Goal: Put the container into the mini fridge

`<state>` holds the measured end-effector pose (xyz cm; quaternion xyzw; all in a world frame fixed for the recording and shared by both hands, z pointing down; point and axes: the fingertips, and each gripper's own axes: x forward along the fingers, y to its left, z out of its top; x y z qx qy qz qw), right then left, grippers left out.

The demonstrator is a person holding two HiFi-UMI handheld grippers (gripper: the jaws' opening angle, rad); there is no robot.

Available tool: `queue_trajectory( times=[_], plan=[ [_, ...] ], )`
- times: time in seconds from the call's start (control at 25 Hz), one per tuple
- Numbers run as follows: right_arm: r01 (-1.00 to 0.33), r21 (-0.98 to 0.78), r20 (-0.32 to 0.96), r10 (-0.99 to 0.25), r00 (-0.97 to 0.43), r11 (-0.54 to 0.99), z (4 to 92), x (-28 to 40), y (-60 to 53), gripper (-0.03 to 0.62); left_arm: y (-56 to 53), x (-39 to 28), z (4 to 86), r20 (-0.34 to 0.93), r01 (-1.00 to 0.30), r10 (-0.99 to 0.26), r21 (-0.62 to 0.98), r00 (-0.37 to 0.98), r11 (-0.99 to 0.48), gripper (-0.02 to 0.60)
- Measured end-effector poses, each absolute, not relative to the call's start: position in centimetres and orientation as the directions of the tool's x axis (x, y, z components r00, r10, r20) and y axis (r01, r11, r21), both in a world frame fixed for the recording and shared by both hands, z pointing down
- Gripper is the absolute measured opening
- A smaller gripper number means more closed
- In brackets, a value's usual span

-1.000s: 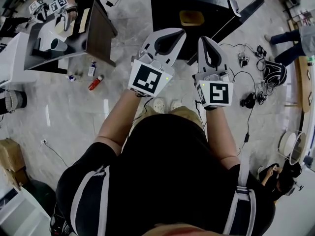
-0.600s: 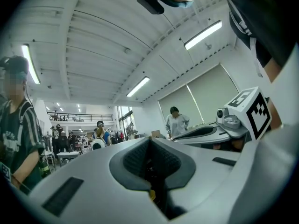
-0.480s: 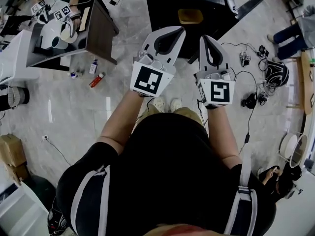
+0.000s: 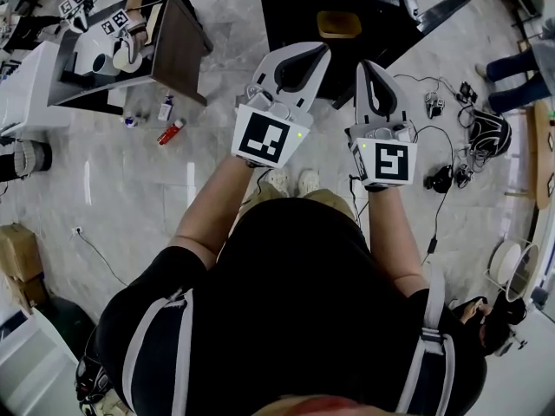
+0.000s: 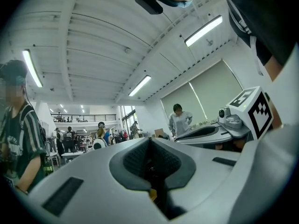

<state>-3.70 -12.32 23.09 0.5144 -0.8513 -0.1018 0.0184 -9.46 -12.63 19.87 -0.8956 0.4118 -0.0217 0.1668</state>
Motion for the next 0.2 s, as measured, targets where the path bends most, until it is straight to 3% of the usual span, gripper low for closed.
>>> queue_trajectory(
  times=[0.2],
  plan=[
    [-0.868,0.205,-0.076,-0.876,-0.476,0.453,22.92,-3.28,-12.64,0.035,-12.81,-9.04,19.88,-0.093,-0.728,-0.744,-0.318,0.661,-0.607,0.023]
  ],
)
